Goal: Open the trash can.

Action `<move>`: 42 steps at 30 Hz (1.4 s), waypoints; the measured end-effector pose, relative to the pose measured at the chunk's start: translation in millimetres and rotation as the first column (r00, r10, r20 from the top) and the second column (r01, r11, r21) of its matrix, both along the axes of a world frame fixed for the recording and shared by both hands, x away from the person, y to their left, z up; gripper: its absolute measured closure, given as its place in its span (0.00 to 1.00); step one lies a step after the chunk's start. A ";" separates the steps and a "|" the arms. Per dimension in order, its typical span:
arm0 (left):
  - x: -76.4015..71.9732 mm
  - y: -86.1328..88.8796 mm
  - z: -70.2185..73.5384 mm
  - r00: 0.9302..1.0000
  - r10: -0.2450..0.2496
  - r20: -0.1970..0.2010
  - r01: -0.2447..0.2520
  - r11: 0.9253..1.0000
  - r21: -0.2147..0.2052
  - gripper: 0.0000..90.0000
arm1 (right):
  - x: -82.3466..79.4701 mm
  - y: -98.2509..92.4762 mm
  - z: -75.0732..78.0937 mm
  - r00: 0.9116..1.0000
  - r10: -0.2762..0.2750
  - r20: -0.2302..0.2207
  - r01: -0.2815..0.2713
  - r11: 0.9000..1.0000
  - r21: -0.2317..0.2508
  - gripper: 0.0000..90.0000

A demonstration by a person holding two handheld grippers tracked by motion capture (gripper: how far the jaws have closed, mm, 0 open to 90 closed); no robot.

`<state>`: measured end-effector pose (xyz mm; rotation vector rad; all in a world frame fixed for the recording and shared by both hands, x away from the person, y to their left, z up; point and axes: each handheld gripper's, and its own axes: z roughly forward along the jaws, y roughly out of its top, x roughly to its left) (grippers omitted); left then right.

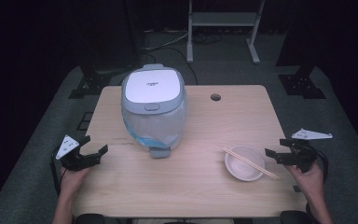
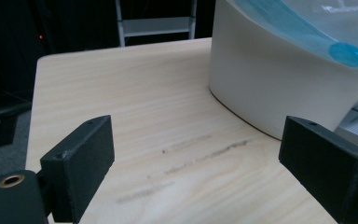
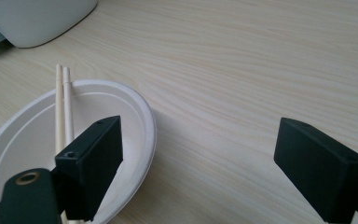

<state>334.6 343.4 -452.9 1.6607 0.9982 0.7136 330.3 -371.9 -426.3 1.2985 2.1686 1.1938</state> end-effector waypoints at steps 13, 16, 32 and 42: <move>49.5 -15.0 11.4 0.999 -0.034 0.024 0.034 0.999 0.001 0.11 | 1.2 7.6 -2.4 1.000 0.022 -0.005 -0.023 0.999 -0.040 0.16; 61.3 -19.8 18.3 0.998 -0.054 0.019 0.055 0.998 -0.038 0.11 | 1.9 9.2 -3.1 1.000 0.025 -0.008 -0.025 0.998 -0.049 0.16; 89.0 -26.0 128.0 0.983 -0.142 0.114 0.155 0.981 -0.115 0.11 | 3.8 14.9 -8.7 0.999 0.039 -0.035 -0.042 0.995 -0.089 0.16; 104.4 -55.3 166.0 0.968 -0.235 0.084 0.243 0.965 -0.101 0.11 | 4.3 17.0 -8.8 0.998 0.043 -0.040 -0.046 0.995 -0.093 0.16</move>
